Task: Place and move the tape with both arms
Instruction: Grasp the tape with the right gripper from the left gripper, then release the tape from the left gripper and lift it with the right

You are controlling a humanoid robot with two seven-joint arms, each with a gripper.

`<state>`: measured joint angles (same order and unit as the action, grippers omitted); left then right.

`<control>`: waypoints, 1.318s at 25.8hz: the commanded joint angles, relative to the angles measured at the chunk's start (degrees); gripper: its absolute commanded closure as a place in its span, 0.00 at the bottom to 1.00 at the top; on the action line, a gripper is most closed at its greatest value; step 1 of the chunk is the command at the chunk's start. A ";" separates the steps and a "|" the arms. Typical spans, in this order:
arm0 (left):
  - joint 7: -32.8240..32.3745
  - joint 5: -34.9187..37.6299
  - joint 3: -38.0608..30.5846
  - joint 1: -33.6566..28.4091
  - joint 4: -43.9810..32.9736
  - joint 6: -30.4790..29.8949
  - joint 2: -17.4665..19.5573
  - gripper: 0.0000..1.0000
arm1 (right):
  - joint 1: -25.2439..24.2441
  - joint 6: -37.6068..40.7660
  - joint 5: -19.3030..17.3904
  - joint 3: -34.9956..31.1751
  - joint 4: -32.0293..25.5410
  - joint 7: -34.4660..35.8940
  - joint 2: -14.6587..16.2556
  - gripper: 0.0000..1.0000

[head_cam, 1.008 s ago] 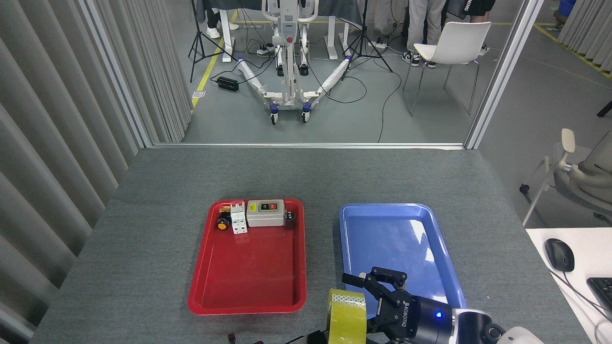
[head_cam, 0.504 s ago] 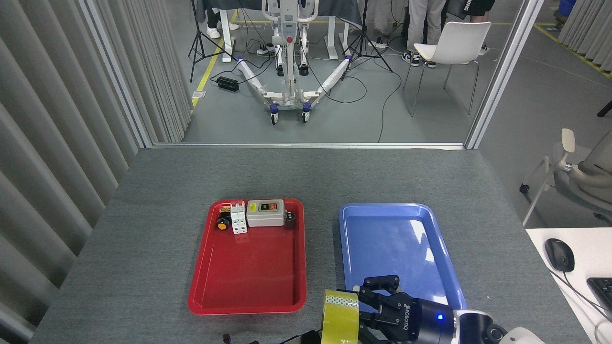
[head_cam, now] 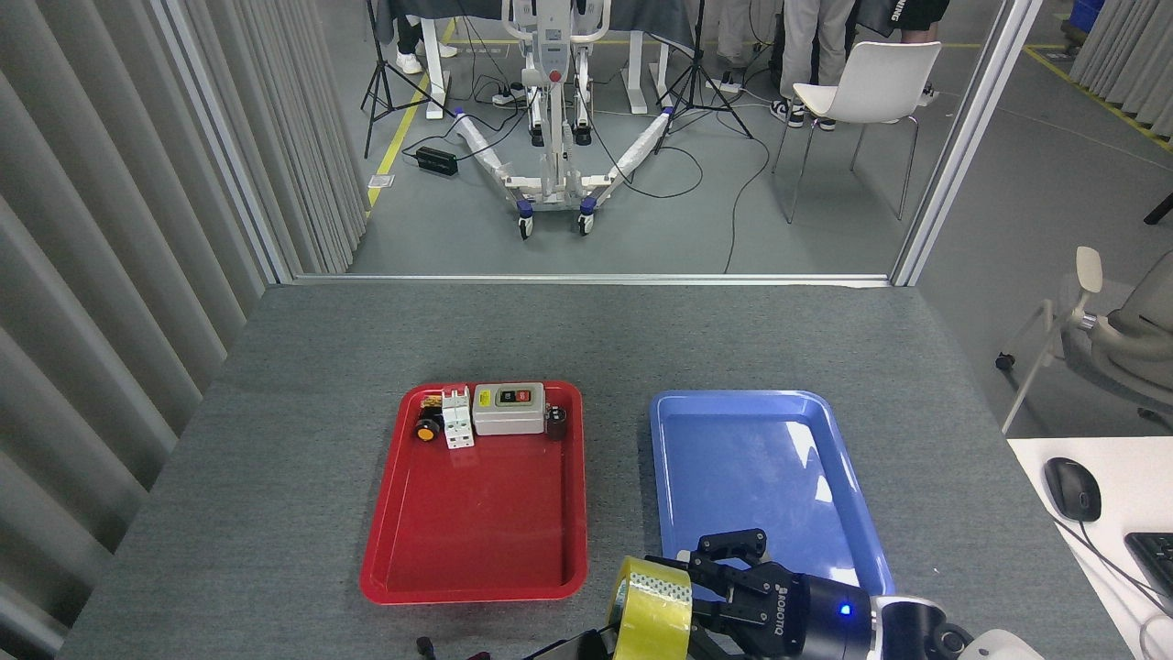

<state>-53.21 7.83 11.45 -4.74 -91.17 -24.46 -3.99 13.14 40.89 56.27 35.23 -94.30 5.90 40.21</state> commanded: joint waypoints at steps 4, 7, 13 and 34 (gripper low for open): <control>-0.32 -0.01 -1.07 -0.10 1.00 -5.34 0.56 0.00 | -0.05 -0.02 -0.02 0.02 -0.01 0.08 -0.04 0.82; -0.23 0.08 -2.22 -0.10 2.05 -7.45 0.47 0.00 | -0.05 -0.02 -0.02 0.02 -0.01 0.08 -0.04 0.82; 1.00 1.22 -6.44 1.83 5.57 -8.94 -0.23 0.00 | -0.13 0.86 -0.64 -1.04 -0.36 -0.01 0.13 0.81; 48.73 69.42 -8.63 2.27 -2.96 22.96 -2.07 0.00 | 5.23 -23.31 -13.47 -23.01 25.65 -33.41 0.40 0.77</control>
<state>-6.37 72.70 -0.95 -2.81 -93.82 -9.33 -5.94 14.31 20.34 42.90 9.59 -72.05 -21.41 40.32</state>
